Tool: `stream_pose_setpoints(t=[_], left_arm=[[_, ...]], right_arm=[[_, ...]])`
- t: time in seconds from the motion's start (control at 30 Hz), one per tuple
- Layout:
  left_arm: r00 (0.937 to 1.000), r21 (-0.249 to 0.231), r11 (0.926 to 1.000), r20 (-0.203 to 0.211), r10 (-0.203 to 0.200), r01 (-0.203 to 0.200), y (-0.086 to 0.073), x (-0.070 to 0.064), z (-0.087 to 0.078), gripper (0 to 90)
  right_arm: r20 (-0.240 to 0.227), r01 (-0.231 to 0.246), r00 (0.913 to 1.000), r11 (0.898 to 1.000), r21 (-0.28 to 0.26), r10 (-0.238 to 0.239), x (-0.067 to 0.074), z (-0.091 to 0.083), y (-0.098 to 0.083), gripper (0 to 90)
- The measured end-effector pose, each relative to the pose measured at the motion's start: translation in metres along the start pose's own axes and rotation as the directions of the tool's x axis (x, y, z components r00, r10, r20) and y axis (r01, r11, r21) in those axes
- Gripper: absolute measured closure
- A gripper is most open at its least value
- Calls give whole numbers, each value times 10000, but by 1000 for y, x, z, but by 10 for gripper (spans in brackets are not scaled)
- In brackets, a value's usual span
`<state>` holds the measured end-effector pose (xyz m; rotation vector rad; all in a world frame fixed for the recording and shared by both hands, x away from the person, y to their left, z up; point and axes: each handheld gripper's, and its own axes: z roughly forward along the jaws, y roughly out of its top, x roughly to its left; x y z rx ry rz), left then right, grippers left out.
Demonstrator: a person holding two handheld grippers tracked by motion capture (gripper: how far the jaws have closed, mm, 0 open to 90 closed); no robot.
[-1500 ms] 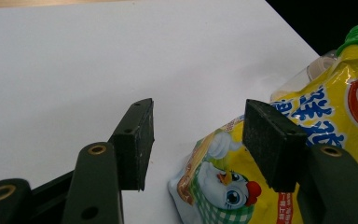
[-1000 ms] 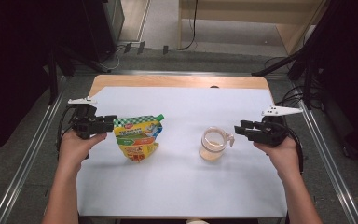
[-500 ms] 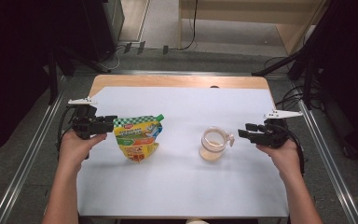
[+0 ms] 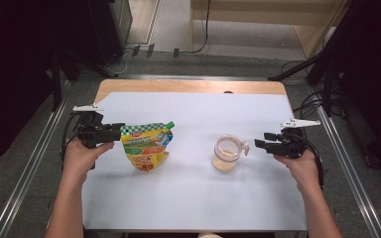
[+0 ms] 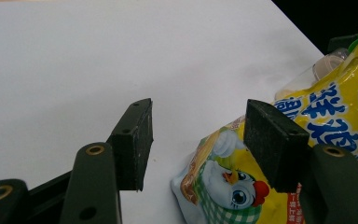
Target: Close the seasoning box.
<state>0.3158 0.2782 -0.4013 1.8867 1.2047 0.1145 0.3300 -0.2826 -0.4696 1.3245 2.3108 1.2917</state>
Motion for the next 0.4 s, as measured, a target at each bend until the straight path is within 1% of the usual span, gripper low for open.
stream_pose_setpoints(t=[0.2, 0.3, 0.37, 0.4], left_arm=[[10000, -47, 10000, -73, -60, 59, 0, 0, 0, 430], [10000, -70, 10000, -57, -52, 52, 0, 0, 0, 426], [10000, -83, 9999, 77, -63, 63, 0, 0, 1, 421], [10000, -119, 9999, 30, -72, 72, 0, 0, 1, 418]], right_arm=[[43, 11, 10000, 10000, 21, -11, 1, 1, 0, 444], [35, 45, 10000, 10000, 4, -45, 2, 1, 0, 442], [5, 65, 10000, 10000, -50, -65, 2, 1, 0, 444], [-28, 46, 10000, 10000, -77, -46, 2, 1, 0, 445]])
